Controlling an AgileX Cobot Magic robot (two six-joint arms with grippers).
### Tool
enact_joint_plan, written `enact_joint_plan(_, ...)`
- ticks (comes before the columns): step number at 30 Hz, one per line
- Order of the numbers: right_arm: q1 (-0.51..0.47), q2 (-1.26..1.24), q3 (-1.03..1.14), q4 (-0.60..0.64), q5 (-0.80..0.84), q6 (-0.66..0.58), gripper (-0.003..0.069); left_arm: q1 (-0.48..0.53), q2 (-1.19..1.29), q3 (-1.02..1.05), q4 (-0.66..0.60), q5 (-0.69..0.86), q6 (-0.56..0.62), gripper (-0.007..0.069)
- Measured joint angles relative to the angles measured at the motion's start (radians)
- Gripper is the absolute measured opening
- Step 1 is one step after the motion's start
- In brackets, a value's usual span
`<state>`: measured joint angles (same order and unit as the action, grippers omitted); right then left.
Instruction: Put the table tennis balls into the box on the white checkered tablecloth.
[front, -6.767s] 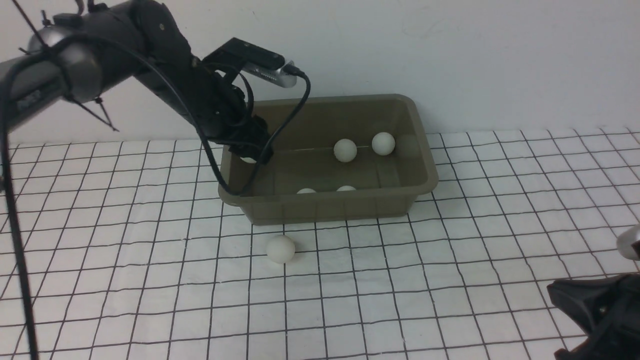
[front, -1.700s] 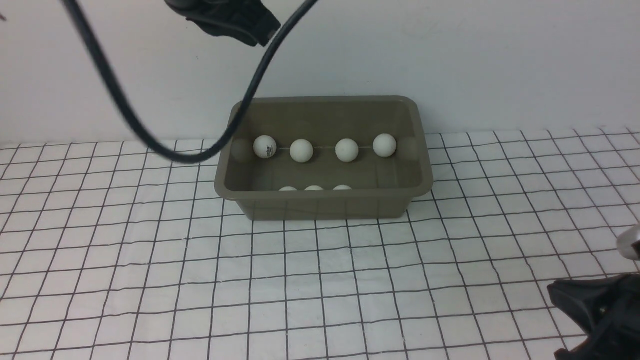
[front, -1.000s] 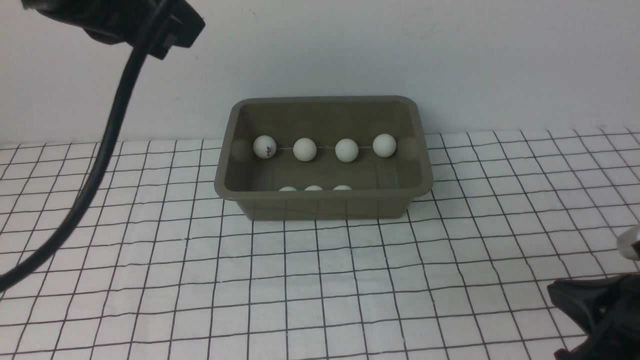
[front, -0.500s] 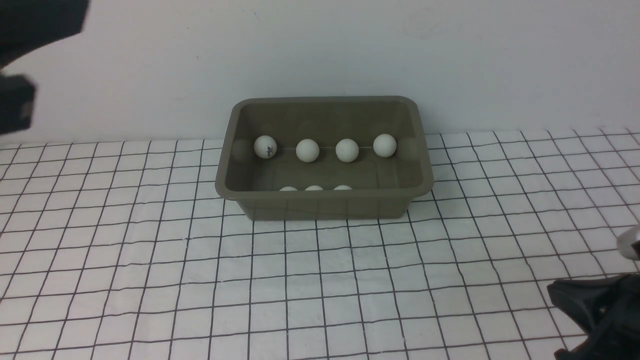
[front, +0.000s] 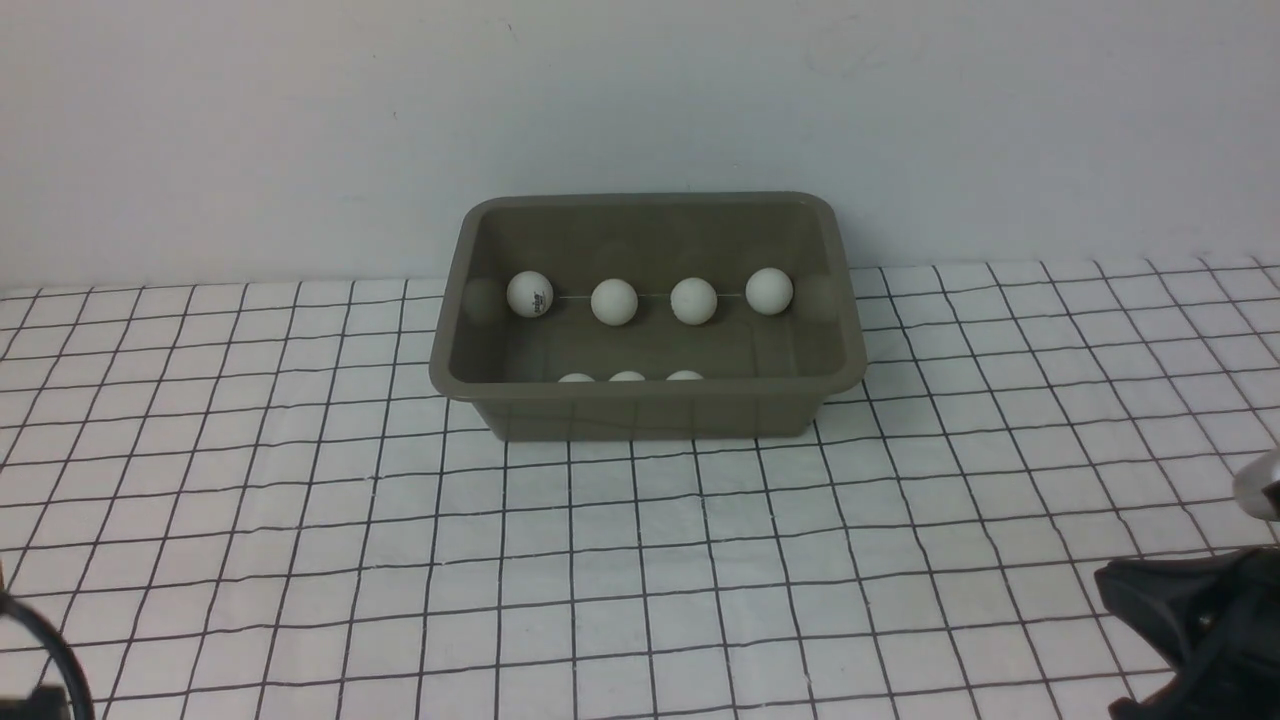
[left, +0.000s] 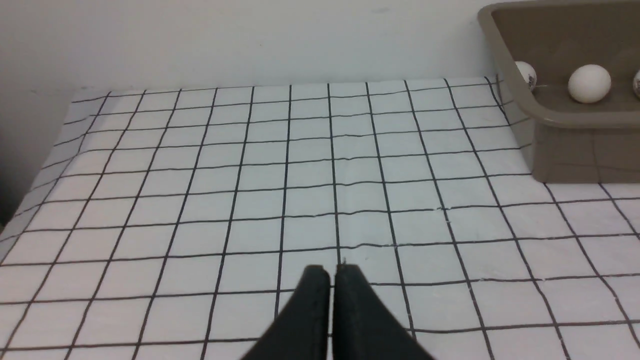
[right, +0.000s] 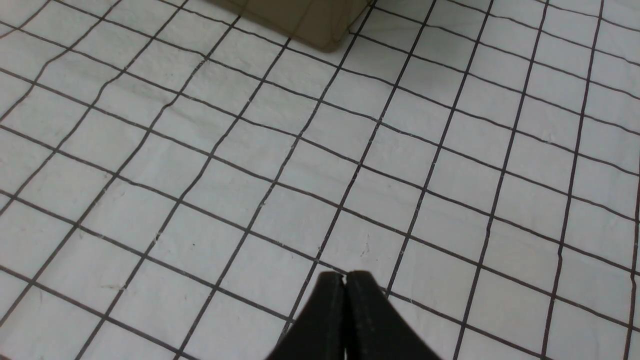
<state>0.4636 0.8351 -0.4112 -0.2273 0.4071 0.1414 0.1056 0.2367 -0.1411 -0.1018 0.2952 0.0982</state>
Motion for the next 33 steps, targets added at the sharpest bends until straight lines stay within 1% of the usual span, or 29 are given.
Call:
enact_joint_plan(2,0.0,0.0,0.0,0.0,0.0,0.0,-0.0018,0.009,-0.078,0.078,0.0,-0.043,-0.014,-0.0004)
enact_joint_plan(6,0.0,0.0,0.0,0.0,0.0,0.0,-0.0018,0.012,-0.175,0.164,-0.009,-0.044,-0.021,-0.0004)
enact_joint_plan(8,0.0,0.0,0.0,0.0,0.0,0.0,-0.0018,0.012,-0.205,0.169,-0.019,-0.027,-0.021,-0.0004)
enact_joint_plan(13,0.0,0.0,0.0,0.0,0.0,0.0,-0.0018,0.012,-0.241,0.169,-0.021,0.074,-0.021,-0.0004)
enact_joint_plan(33,0.0,0.0,0.0,0.0,0.0,0.0,-0.0018,0.012,-0.244,0.169,-0.022,0.077,-0.021,-0.0004)
